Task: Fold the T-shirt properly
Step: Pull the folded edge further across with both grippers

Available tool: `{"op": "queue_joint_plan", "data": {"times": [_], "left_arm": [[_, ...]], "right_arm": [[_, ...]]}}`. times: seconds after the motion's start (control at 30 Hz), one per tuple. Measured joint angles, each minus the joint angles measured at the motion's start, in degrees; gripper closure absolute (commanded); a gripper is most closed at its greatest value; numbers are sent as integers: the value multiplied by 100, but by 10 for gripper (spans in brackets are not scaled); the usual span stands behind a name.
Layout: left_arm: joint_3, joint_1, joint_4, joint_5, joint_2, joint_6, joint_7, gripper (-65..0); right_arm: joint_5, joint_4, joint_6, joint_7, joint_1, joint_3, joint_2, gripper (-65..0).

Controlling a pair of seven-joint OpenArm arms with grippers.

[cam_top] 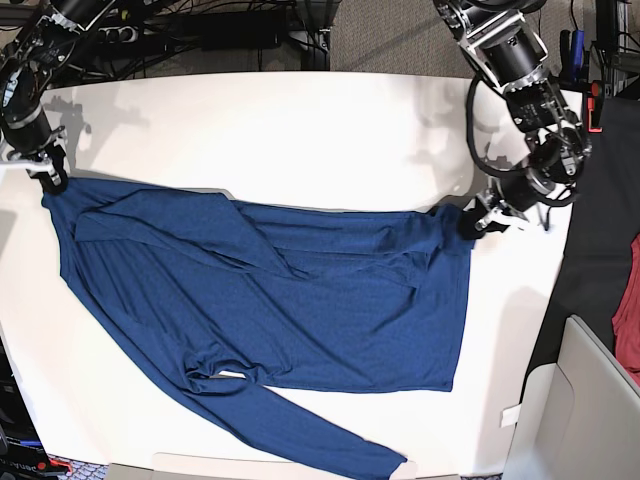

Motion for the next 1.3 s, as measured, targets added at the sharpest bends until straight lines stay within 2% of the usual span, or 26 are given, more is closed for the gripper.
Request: {"op": "queue_joint_plan", "data": {"times": [0.2, 0.4, 0.5, 0.7, 0.87, 1.0, 1.3], "left_arm": [[-9, 505, 708, 4, -11, 0, 149, -2], [-9, 988, 1320, 0, -15, -7, 186, -2], [-219, 1215, 1561, -17, 9, -7, 225, -2], [-879, 1425, 1773, 0, -35, -2, 496, -2], [-964, 1707, 1895, -55, -323, -4, 514, -2], [-960, 1989, 2002, -498, -417, -26, 509, -2], [-927, 2144, 1991, -514, -308, -26, 487, -3]], "right_arm": [[358, 258, 2, 4, -461, 0, 68, -14], [400, 879, 0, 7, -817, 0, 68, -14], [422, 1123, 0, 7, -994, 2, 68, -14], [863, 1180, 20, -11, -1401, 11, 68, -14], [1255, 1182, 24, -20, -1709, 170, 68, -14], [1580, 1187, 22, -13, -1967, 181, 90, -14], [1690, 1191, 22, -9, -2059, 184, 72, -14]]}}
